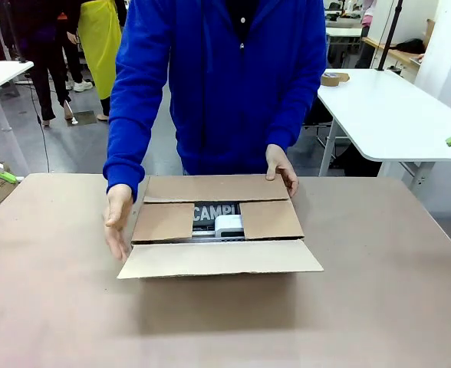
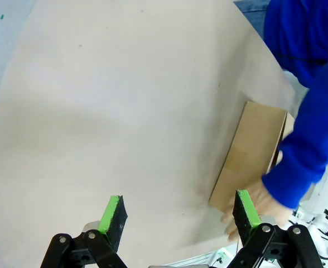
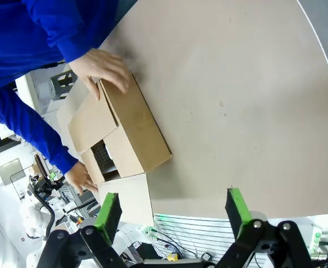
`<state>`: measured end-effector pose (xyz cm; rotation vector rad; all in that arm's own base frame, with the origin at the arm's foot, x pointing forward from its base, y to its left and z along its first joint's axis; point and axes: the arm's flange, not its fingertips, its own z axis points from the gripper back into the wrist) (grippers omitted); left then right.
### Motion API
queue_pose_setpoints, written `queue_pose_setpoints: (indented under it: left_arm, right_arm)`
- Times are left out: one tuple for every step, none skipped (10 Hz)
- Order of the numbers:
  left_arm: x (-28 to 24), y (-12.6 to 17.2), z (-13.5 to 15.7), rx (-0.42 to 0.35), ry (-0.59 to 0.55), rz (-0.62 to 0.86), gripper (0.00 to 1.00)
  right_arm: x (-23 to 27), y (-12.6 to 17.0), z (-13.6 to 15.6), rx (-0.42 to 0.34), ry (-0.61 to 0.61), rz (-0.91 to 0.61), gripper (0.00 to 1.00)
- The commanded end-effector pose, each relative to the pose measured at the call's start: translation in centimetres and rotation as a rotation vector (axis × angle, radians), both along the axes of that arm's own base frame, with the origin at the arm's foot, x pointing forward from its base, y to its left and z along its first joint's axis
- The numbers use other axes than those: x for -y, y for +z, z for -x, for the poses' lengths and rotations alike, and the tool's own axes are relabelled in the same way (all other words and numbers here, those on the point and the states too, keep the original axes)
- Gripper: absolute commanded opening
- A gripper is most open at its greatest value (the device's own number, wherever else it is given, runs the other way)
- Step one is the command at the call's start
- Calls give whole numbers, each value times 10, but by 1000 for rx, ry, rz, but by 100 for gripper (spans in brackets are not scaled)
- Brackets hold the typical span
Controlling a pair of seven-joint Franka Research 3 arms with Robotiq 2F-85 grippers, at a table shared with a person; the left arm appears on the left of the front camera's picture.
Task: Pack the gift set into the box.
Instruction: Press and hold the closed box until the human finishes sealing it.
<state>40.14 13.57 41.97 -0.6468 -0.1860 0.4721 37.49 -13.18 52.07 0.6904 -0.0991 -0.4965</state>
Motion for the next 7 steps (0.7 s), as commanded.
queue_pose_setpoints:
  left_arm:
    - [0,0,4,-8,4,-2,100]
    - [0,0,4,-8,4,-2,100]
    - [0,0,4,-8,4,-2,100]
    - [0,0,4,-8,4,-2,100]
    - [0,0,4,-8,4,-2,100]
    - [0,0,4,-8,4,-2,100]
    - [0,0,4,-8,4,-2,100]
  right_arm:
    - [0,-3,2,13,-2,4,100]
    - [0,-3,2,13,-2,4,100]
    - [0,-3,2,13,-2,4,100]
    - [0,-3,2,13,-2,4,100]
    - [0,-3,2,13,-2,4,100]
    - [0,-3,2,13,-2,4,100]
    - [0,-3,2,13,-2,4,100]
